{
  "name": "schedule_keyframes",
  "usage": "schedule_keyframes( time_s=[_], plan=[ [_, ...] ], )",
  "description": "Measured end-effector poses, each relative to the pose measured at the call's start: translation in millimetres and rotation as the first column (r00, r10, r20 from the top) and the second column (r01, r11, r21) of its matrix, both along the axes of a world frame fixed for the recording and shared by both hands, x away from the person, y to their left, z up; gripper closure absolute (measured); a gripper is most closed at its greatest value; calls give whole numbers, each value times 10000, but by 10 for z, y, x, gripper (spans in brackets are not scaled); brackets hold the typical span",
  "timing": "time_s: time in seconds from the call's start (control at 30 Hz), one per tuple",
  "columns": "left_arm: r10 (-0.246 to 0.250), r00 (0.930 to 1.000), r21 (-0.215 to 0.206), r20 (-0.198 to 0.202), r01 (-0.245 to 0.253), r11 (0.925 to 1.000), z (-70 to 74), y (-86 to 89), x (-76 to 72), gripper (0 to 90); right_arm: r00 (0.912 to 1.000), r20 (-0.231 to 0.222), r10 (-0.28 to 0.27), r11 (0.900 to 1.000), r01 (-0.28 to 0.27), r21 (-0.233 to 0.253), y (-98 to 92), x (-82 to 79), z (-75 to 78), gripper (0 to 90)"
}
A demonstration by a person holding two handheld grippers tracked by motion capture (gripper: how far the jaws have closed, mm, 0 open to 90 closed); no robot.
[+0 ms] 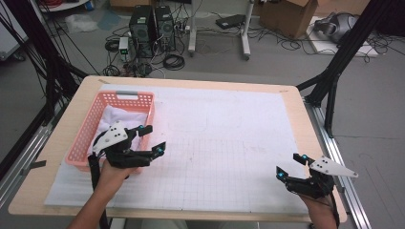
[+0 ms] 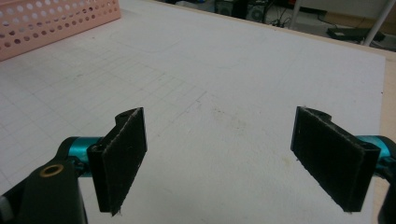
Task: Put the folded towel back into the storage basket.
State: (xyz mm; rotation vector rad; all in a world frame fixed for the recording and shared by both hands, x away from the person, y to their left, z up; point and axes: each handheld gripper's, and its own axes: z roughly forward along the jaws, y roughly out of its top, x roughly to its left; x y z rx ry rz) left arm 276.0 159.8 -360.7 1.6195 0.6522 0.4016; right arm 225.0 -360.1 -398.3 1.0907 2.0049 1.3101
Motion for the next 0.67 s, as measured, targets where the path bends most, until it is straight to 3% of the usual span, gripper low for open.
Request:
schedule_keyframes(
  time_s=[0.3,0.67],
  plan=[
    [-131,9997,2,-191,131,9999,-99,-164,10,228,10000,-5,51,10000,-51,24,6,6,5,173],
    [-94,9997,95,-236,96,9999,-110,-164,39,229,10000,-2,25,10000,-25,77,-11,15,0,174]
  ],
)
